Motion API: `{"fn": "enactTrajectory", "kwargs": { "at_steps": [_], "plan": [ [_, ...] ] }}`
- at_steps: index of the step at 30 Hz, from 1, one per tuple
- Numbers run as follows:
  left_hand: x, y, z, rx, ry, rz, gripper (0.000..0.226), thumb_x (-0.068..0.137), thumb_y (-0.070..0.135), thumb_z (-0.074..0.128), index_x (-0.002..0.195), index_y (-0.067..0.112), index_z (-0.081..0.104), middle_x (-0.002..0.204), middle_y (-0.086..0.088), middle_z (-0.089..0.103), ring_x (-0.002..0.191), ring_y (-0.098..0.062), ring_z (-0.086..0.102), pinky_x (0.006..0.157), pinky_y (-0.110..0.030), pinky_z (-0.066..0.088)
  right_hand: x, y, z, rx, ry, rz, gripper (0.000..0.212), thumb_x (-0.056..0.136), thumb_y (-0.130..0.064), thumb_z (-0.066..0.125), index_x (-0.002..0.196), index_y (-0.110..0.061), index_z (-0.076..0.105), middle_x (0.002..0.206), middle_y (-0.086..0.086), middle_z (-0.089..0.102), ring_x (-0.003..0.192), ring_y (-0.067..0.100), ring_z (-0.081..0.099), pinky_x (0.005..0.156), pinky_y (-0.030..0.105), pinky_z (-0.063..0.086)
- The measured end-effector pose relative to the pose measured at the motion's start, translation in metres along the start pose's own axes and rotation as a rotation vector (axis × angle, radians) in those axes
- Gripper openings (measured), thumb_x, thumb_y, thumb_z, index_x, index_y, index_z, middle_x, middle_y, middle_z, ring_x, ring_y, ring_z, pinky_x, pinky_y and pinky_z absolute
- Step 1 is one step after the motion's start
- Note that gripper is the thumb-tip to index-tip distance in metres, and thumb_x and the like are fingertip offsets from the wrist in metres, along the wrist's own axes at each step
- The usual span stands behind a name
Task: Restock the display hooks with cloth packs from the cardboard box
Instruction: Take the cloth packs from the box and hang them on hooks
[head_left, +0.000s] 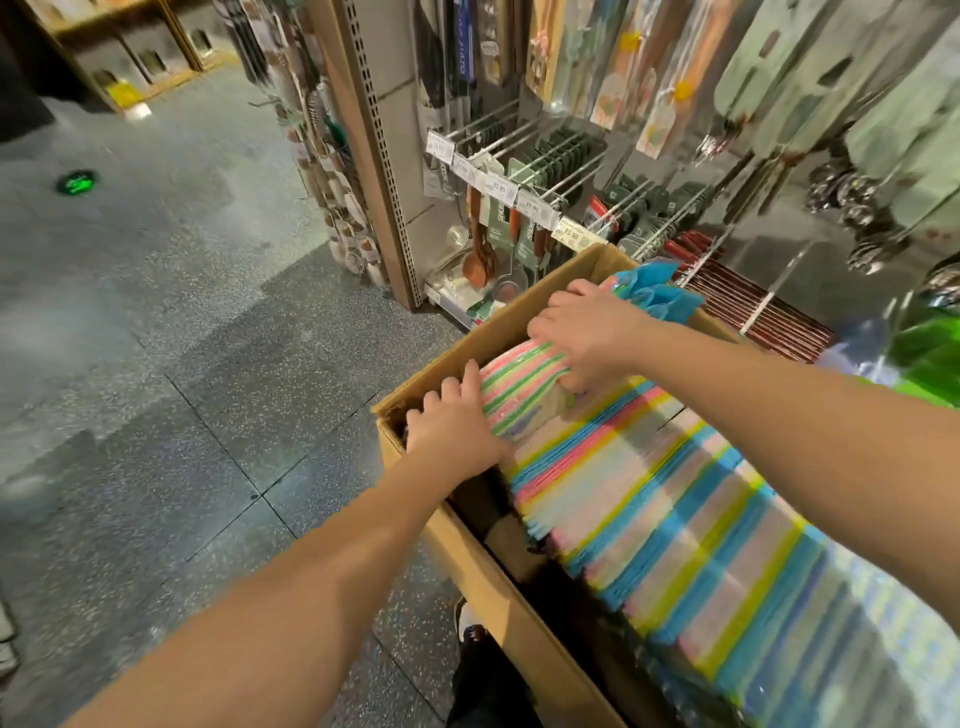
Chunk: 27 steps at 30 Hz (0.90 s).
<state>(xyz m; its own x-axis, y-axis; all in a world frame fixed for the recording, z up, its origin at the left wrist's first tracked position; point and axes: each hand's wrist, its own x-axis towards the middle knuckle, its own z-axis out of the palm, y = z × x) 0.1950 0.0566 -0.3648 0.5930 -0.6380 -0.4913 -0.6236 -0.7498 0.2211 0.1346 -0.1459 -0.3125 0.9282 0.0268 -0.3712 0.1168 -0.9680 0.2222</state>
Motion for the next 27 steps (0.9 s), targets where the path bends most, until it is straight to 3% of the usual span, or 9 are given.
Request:
{"fn": "enactTrajectory", "kwargs": {
  "at_steps": [4, 7, 12, 15, 17, 19, 23, 25, 27],
  "plan": [
    [-0.042, 0.009, -0.022, 0.066, 0.138, 0.084, 0.119, 0.076, 0.073, 0.066, 0.158, 0.019, -0.003, 0.151, -0.009, 0.034, 0.138, -0.033, 0.039, 0.108, -0.051, 0.037, -0.050, -0.011, -0.048, -0.095, 0.067, 0.000, 0.061, 0.070, -0.059, 0.063, 0.119, -0.025, 0.052, 0.107, -0.005, 0.059, 0.107, 0.019, 0.050, 0.097, 0.037, 0.036],
    [-0.074, 0.013, -0.039, 0.032, 0.293, 0.223, 0.091, 0.075, 0.061, 0.074, 0.142, 0.016, 0.032, 0.135, -0.008, 0.047, 0.125, -0.031, 0.049, 0.103, -0.048, 0.044, -0.094, -0.023, -0.085, -0.125, 0.069, 0.038, 0.063, 0.070, -0.057, 0.063, 0.122, -0.023, 0.051, 0.106, -0.003, 0.060, 0.106, 0.021, 0.051, 0.096, 0.038, 0.039],
    [-0.146, 0.031, -0.047, -0.107, 0.248, 0.330, 0.058, 0.076, 0.042, 0.078, 0.108, 0.020, 0.035, 0.099, -0.002, 0.055, 0.085, -0.026, 0.059, 0.062, -0.036, 0.043, -0.170, -0.057, -0.120, -0.153, 0.092, 0.092, 0.064, 0.071, -0.052, 0.065, 0.126, -0.023, 0.051, 0.110, -0.003, 0.059, 0.109, 0.022, 0.048, 0.094, 0.037, 0.034],
    [-0.183, 0.044, -0.039, -0.134, 0.258, 0.308, 0.057, 0.077, 0.044, 0.076, 0.109, 0.019, 0.036, 0.087, 0.000, 0.057, 0.080, -0.027, 0.060, 0.060, -0.036, 0.044, -0.212, -0.078, -0.118, -0.109, 0.135, 0.194, 0.072, 0.075, -0.051, 0.064, 0.140, -0.027, 0.046, 0.135, -0.001, 0.054, 0.126, 0.024, 0.044, 0.104, 0.042, 0.034],
    [-0.207, 0.049, -0.035, -0.232, 0.236, 0.291, 0.057, 0.075, 0.043, 0.077, 0.110, 0.017, 0.040, 0.089, -0.002, 0.060, 0.082, -0.028, 0.062, 0.065, -0.040, 0.049, -0.247, -0.097, -0.106, -0.007, 0.247, 0.299, 0.078, 0.079, -0.051, 0.065, 0.149, -0.027, 0.038, 0.155, -0.001, 0.037, 0.142, 0.024, 0.033, 0.114, 0.046, 0.025],
    [-0.228, 0.051, -0.031, -0.363, 0.197, 0.276, 0.057, 0.071, 0.042, 0.079, 0.110, 0.018, 0.044, 0.092, -0.002, 0.063, 0.082, -0.026, 0.064, 0.072, -0.042, 0.054, -0.285, -0.120, -0.087, 0.201, 0.462, 0.485, 0.083, 0.077, -0.058, 0.063, 0.149, -0.024, 0.039, 0.158, 0.003, 0.032, 0.144, 0.028, 0.031, 0.116, 0.051, 0.023],
    [-0.273, 0.059, -0.017, -0.769, 0.068, 0.254, 0.057, 0.063, 0.029, 0.086, 0.104, 0.019, 0.048, 0.100, -0.009, 0.068, 0.083, -0.028, 0.071, 0.075, -0.048, 0.061, -0.353, -0.175, -0.018, 0.778, 1.103, 1.020, 0.076, 0.075, -0.054, 0.065, 0.132, -0.006, 0.053, 0.133, 0.019, 0.050, 0.125, 0.032, 0.047, 0.108, 0.044, 0.037],
    [-0.299, 0.070, -0.005, -1.014, -0.064, 0.260, 0.048, 0.071, 0.012, 0.083, 0.106, 0.015, 0.051, 0.101, -0.015, 0.072, 0.079, -0.030, 0.074, 0.070, -0.048, 0.063, -0.385, -0.205, 0.009, 1.183, 1.130, 1.217, 0.067, 0.084, -0.043, 0.071, 0.136, -0.007, 0.048, 0.133, 0.018, 0.048, 0.117, 0.028, 0.050, 0.099, 0.035, 0.041],
    [-0.327, 0.088, 0.012, -1.193, -0.209, 0.293, 0.042, 0.077, -0.001, 0.075, 0.112, 0.008, 0.054, 0.093, -0.016, 0.076, 0.071, -0.030, 0.074, 0.062, -0.044, 0.063, -0.413, -0.232, 0.034, 1.684, 1.004, 1.259, 0.066, 0.091, -0.042, 0.066, 0.145, -0.015, 0.038, 0.135, 0.011, 0.050, 0.096, 0.016, 0.058, 0.079, 0.030, 0.046]
  ]
}}
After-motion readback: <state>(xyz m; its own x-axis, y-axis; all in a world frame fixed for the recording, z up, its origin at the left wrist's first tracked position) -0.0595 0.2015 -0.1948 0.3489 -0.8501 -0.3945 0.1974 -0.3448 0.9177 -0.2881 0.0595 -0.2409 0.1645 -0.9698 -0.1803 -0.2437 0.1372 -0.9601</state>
